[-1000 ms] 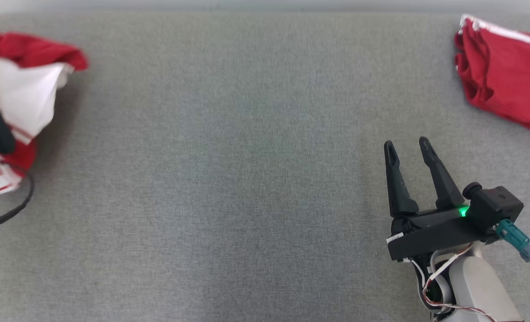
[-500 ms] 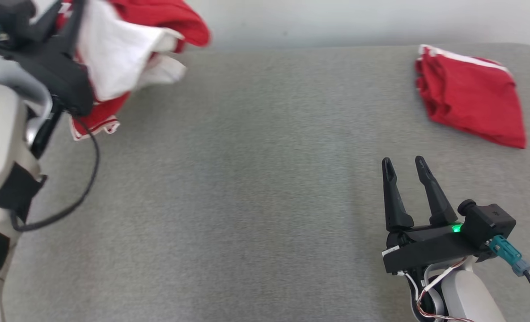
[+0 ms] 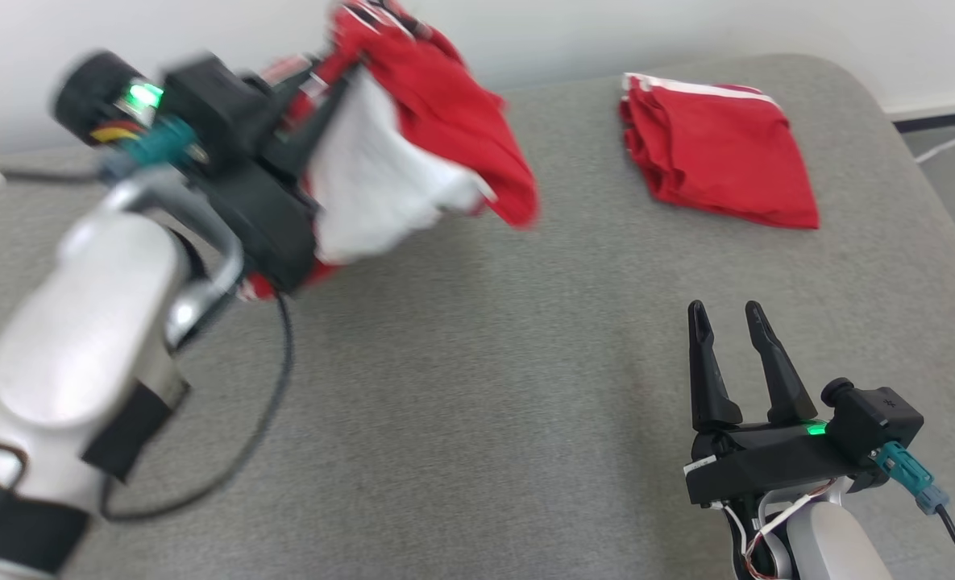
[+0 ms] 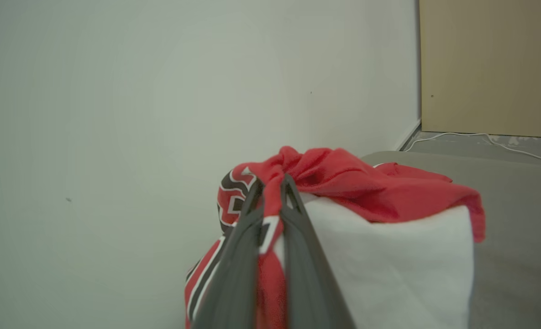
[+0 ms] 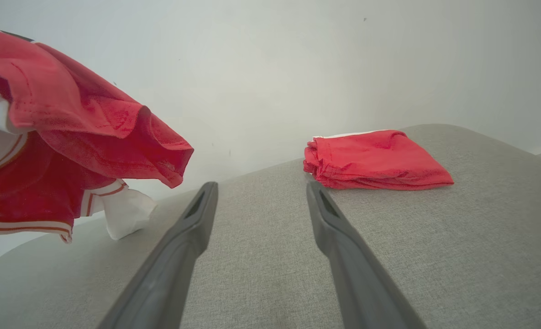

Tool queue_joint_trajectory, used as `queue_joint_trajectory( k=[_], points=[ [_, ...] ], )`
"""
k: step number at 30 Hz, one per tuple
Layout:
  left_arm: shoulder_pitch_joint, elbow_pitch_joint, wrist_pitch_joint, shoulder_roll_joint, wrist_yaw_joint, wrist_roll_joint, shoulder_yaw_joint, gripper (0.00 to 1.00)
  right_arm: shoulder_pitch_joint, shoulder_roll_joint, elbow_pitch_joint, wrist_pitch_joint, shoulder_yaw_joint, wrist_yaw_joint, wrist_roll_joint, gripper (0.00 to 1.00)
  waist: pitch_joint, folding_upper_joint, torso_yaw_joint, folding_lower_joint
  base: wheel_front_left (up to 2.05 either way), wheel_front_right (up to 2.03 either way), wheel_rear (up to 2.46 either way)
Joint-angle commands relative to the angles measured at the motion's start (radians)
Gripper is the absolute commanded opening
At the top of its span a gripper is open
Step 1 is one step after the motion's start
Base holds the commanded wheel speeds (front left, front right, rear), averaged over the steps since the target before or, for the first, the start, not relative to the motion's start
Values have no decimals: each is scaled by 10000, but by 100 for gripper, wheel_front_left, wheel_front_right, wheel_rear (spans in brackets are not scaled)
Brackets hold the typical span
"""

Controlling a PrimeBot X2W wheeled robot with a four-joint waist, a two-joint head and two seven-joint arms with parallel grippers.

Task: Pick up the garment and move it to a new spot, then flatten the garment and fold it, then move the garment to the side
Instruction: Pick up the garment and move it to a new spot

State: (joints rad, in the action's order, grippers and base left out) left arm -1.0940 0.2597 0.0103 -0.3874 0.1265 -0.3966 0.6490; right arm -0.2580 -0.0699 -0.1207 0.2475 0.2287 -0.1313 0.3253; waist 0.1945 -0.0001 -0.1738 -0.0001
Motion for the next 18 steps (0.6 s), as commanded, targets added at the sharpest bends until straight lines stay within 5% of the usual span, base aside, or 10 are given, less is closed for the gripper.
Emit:
queue_joint_trajectory(
  k=[1, 8, 18],
  points=[
    [413, -539, 26, 54, -79, 6, 184, 0, 43, 53, -36, 99, -18, 11, 50, 100, 103, 1, -365, 1, 0, 0, 0],
    [1954, -1362, 18, 205, -253, 24, 1051, 0, 26, 104, -87, 155, -151, 11, -9, 100, 243, 1, -288, 1, 0, 0, 0],
    [3523, -240, -950, 680, -230, -72, 2023, 0, -58, 2, -271, 168, -7, 11, -36, 100, 161, 1, 310, 1, 0, 0, 0]
  ],
)
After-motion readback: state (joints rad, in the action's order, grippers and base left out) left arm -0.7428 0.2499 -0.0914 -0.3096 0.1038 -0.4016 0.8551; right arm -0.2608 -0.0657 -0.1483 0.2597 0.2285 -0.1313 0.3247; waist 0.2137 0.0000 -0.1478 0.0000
